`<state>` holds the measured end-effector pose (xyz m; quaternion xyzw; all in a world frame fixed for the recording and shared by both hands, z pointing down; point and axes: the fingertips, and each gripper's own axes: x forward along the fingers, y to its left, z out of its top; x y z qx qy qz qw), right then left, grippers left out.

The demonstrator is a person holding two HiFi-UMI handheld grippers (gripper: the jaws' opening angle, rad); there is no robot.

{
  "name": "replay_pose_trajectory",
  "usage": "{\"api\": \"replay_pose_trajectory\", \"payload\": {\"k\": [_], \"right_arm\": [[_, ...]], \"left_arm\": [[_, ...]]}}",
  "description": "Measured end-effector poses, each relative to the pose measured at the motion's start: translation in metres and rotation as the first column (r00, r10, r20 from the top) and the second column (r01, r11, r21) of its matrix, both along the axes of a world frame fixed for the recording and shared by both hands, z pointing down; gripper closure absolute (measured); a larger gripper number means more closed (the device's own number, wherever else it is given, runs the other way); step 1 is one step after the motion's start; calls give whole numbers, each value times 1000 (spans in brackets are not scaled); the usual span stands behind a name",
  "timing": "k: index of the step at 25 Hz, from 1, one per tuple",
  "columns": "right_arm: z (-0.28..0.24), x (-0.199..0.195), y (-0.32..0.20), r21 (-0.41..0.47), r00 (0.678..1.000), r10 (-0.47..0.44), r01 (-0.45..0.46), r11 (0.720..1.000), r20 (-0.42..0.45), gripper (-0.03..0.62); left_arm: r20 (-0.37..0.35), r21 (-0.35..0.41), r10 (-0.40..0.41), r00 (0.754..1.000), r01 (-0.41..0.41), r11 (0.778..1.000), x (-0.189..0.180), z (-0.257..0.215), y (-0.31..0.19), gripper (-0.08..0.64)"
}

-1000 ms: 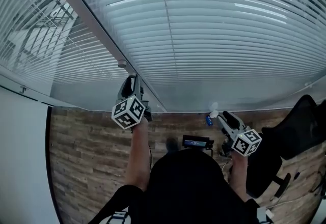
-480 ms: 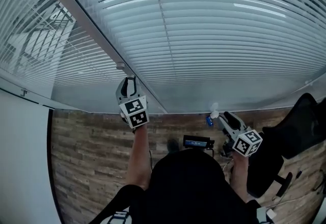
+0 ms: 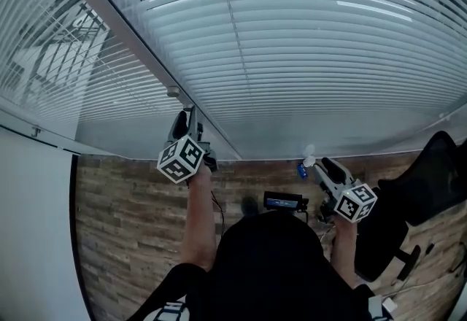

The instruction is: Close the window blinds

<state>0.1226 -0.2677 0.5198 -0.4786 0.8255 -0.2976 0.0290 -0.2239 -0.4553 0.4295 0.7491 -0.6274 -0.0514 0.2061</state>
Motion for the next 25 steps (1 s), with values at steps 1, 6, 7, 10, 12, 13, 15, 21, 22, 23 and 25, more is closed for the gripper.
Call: {"api": "replay_pose_trajectory", "payload": {"k": [1,6,7,10,12,13,15,21,22,23,25], "right_arm": [[0,0,0,-1,1000,0,0,1000,-1,416],[1,3,3,-2,1000,5,-5,1000,-3,416],[2,3,3,-2,1000,7,-7,1000,-3,416],[2,3,2,-3,1000,10,-10,1000,-2,416],[2,2,2,-2,1000,9,-9,1000,-3,416],[2,2,2,-2,1000,8,-8,1000,-3,416],[1,1,2,-2,1000,5,-5,1000,-2,416],[0,-4,0,3,1000,-6,6,1000,-3,416],[0,-4,-1,3,1000,-8,8,1000,-3,416],[-1,-5,-1,3,1000,-9,9,1000,-3,416],[0,-5,-1,3,1000,-11,12,1000,-6,416]], "left_arm": [[-34,8,5,999,-4,1000,0,-1,-1,380],[32,28,2,999,-2,1000,0,-4,-3,422],[112,28,1,994,-4,1000,1,-3,-3,423],[408,22,-9,913,0,1000,2,-1,-4,423],[600,28,-23,800,7,1000,2,1,-6,423],[674,33,-29,739,9,999,2,1,-6,423],[750,38,-35,660,9,999,3,1,-6,423],[284,47,16,959,-30,998,6,-3,-1,397],[179,52,20,984,-30,998,4,-4,0,377],[94,57,22,995,-28,998,3,-6,0,376],[-23,57,34,999,-33,998,1,-7,-2,376]]}}
